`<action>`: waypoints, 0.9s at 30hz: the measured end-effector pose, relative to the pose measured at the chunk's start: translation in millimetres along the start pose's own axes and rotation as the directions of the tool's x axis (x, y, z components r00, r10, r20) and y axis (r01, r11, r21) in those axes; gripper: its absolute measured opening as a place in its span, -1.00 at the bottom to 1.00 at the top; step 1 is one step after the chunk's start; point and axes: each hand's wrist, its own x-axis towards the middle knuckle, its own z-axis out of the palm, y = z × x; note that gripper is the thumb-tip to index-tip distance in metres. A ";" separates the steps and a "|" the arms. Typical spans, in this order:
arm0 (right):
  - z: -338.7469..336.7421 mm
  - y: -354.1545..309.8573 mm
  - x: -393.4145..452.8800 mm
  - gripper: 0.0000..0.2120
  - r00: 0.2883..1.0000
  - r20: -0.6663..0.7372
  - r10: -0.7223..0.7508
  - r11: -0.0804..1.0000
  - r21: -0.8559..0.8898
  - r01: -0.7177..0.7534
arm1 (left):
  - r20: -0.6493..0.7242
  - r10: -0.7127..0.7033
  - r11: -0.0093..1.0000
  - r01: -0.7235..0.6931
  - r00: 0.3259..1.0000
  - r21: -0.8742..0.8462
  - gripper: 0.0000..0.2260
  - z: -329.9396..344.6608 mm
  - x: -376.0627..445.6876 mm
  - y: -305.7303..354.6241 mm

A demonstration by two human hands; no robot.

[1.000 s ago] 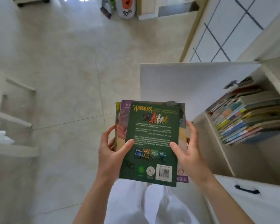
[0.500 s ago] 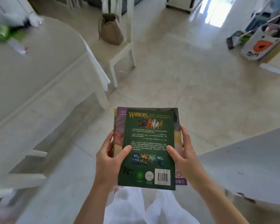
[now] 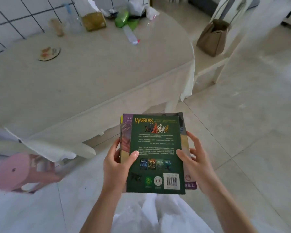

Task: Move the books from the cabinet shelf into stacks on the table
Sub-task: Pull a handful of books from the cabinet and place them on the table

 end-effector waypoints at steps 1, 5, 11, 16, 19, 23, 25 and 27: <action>8.9 -5.9 9.4 -0.50 1.000 0.018 0.009 1.000 -0.004 -0.008 | -0.025 -0.009 1.000 0.008 1.000 -0.011 -0.58 -6.1 8.3 0.9; 37.4 -30.9 54.1 -0.50 0.997 0.080 0.018 0.999 -0.040 -0.015 | -0.107 -0.052 0.996 0.044 0.993 -0.072 -0.46 -19.7 45.5 5.8; 69.6 -71.1 137.8 -0.47 0.981 0.166 0.103 0.992 -0.092 -0.088 | -0.206 -0.080 0.987 0.048 0.975 -0.156 -0.42 -26.3 115.5 25.8; 89.3 -113.2 217.6 -0.44 0.950 0.251 0.188 0.973 -0.181 -0.145 | -0.229 -0.077 0.978 0.029 0.970 -0.206 -0.37 -24.8 178.4 57.5; 105.0 -134.3 265.6 -0.53 0.936 0.286 0.206 0.954 -0.270 -0.128 | -0.255 -0.082 0.970 0.019 0.963 -0.241 -0.31 -24.7 213.4 72.0; 129.8 -161.3 315.5 -0.56 0.909 0.361 0.208 0.921 -0.384 -0.058 | -0.261 -0.107 0.959 0.031 0.959 -0.282 -0.21 -36.1 256.2 82.6; 146.1 -172.6 333.1 -0.46 0.898 0.399 0.186 0.919 -0.394 -0.015 | -0.264 -0.088 0.965 0.015 0.960 -0.263 -0.20 -43.4 275.6 87.7; 163.3 -179.1 349.7 -0.38 0.894 0.431 0.123 0.931 -0.361 0.046 | -0.272 -0.051 0.974 -0.013 0.961 -0.226 -0.25 -51.5 293.9 92.8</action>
